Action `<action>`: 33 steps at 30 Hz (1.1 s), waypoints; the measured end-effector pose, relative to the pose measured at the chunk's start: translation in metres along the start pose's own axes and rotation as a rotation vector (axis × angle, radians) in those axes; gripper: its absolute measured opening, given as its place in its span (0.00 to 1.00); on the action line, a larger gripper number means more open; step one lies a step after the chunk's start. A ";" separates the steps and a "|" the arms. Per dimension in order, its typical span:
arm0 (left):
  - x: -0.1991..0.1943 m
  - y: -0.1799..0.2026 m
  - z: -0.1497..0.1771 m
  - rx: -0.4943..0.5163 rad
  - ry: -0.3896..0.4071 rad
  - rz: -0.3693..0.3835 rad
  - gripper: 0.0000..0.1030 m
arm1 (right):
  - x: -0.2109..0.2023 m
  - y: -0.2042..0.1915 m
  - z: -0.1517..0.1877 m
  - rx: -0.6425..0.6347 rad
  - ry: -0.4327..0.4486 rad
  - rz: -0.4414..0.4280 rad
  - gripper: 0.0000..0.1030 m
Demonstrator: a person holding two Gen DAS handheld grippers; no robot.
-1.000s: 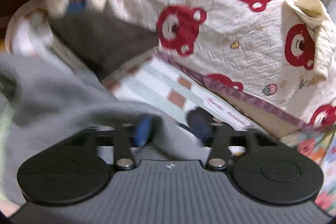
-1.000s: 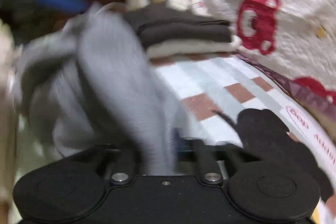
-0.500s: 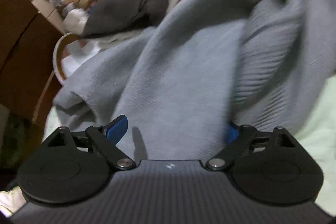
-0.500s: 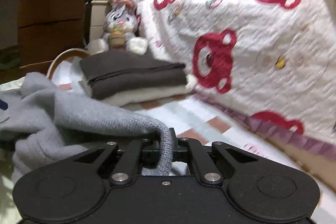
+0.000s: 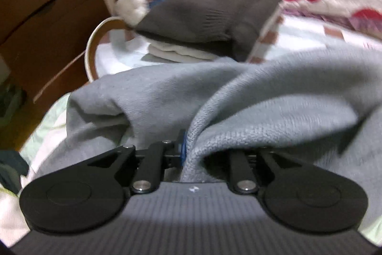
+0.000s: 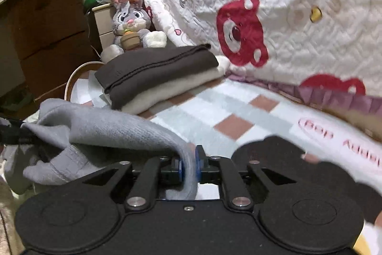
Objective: Fold clothes
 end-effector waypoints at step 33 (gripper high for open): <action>-0.203 0.039 -0.012 0.102 0.488 -0.112 0.09 | -0.149 -0.042 0.027 0.142 0.341 0.046 0.08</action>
Point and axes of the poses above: each gripper's, at about its wrist camera, not at the fingertips, and x roughly the way its jaws point, y to its right, z to its underside, the point moved 1 cm from there along x, roughly the way its jaws point, and after that the axes turned 12 degrees about -y, right-handed, at the moved point
